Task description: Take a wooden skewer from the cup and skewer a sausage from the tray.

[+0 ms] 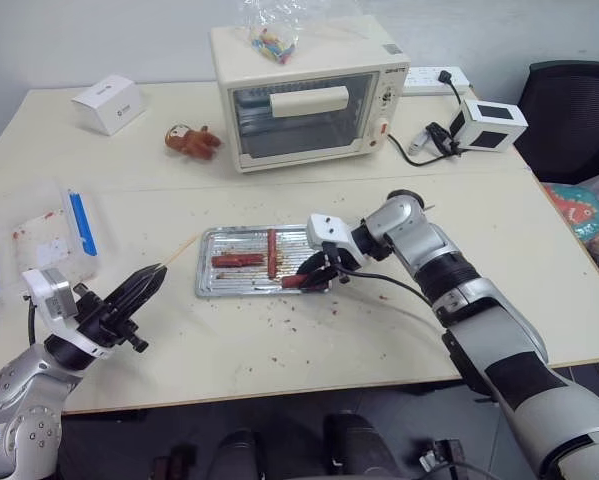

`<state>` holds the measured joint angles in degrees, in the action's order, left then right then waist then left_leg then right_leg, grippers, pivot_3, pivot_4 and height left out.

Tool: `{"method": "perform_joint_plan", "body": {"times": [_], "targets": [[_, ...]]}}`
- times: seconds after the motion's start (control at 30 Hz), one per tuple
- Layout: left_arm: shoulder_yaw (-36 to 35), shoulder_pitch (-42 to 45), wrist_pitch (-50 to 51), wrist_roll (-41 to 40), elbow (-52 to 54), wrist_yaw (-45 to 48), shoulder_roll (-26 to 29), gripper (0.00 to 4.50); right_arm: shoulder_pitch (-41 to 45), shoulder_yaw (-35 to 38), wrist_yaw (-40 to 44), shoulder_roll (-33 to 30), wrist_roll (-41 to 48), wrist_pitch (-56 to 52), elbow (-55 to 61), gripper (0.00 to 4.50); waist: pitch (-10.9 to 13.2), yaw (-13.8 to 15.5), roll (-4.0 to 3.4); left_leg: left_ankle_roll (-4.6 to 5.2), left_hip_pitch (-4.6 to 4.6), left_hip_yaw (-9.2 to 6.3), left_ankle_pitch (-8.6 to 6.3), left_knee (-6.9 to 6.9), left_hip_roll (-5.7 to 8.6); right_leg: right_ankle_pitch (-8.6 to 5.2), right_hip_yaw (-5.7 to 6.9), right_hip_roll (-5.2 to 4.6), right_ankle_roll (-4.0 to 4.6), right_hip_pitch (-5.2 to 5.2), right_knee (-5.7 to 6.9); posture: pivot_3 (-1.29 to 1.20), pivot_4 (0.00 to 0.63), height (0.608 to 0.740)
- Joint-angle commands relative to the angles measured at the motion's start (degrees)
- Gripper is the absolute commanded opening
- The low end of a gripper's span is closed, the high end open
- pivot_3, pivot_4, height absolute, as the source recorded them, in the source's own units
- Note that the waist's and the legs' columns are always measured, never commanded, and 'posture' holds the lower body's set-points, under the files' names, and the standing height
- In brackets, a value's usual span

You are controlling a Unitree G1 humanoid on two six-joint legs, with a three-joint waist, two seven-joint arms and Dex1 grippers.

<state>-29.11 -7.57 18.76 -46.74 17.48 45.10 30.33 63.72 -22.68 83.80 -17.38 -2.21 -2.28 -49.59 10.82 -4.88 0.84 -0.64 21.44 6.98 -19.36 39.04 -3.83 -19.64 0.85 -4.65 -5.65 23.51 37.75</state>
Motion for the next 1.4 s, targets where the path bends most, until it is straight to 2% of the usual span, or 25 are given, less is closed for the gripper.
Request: {"method": "perform_joint_plan", "body": {"times": [0.03, 0.63, 0.73, 1.0, 1.07, 1.23, 1.4], "targets": [[0.4, 0.8, -0.9, 0.8, 0.6, 2.0, 1.8, 0.0, 1.2, 2.1, 0.9, -0.7, 0.9, 1.2, 2.0, 1.15, 0.0, 0.0, 0.0, 0.0, 0.0, 0.0, 0.0, 0.0, 0.0, 0.0, 0.0, 0.0, 0.0, 0.0, 0.0, 0.0, 0.15, 0.74], [0.6, 1.2, -0.7, 0.9, 0.3, 2.7, 2.4, 0.0, -0.1, 1.7, -1.5, 0.3, -0.1, 1.7, 0.8, 1.15, 0.0, 0.0, 0.0, 0.0, 0.0, 0.0, 0.0, -0.01, -0.01, 0.0, 0.0, 0.0, 0.0, 0.0, 0.0, 0.0, 0.15, 0.74], [0.7, 1.4, -0.7, 0.9, 0.1, 2.7, 2.4, 0.0, -0.3, 1.6, -0.7, 0.1, 0.0, 1.3, 1.3, 0.63, 0.0, 0.0, 0.0, 0.0, 0.0, 0.0, 0.0, -0.01, 0.0, 0.0, -0.01, 0.0, 0.0, 0.0, 0.0, 0.0, 0.15, 0.74], [0.7, 1.7, -0.9, 1.2, -0.3, 3.4, 2.6, 0.0, 0.5, 3.2, 1.2, -1.1, 1.9, 1.4, 3.3, 0.63, 0.0, 0.0, 0.0, 0.0, 0.0, 0.0, 0.0, -0.01, 0.0, 0.0, 0.0, 0.0, 0.0, 0.0, 0.01, 0.0, 0.15, 0.74], [0.9, 1.7, -0.9, 1.4, -0.3, 4.3, 3.3, 0.0, 0.9, 3.8, 2.9, -2.0, 2.8, 0.9, 4.7, 0.63, 0.0, 0.0, 0.0, 0.0, 0.0, 0.0, 0.0, -0.01, 0.0, 0.0, -0.01, 0.0, 0.0, 0.0, 0.01, 0.0, 0.15, 0.74], [5.3, -0.9, -1.4, 5.7, 1.0, 13.9, 10.8, 0.0, 1.2, 4.9, 8.3, -4.7, 6.3, -1.9, 12.7, 0.63, 0.0, 0.0, 0.0, 0.0, 0.02, 0.0, 0.0, -0.02, 0.02, 0.0, 0.0, -0.01, 0.0, 0.01, -0.01, 0.0, 0.15, 0.74], [8.2, 2.0, -0.7, 5.7, 1.2, 16.2, 12.4, 0.0, 0.5, 3.8, 8.6, -5.9, 8.3, -7.1, 19.1, 0.63, 0.0, 0.1, -0.02, -0.01, 0.04, 0.0, 0.0, -0.05, 0.0, -0.01, 0.01, 0.0, 0.01, 0.06, -0.01, 0.0, 0.15, 0.74]]}}
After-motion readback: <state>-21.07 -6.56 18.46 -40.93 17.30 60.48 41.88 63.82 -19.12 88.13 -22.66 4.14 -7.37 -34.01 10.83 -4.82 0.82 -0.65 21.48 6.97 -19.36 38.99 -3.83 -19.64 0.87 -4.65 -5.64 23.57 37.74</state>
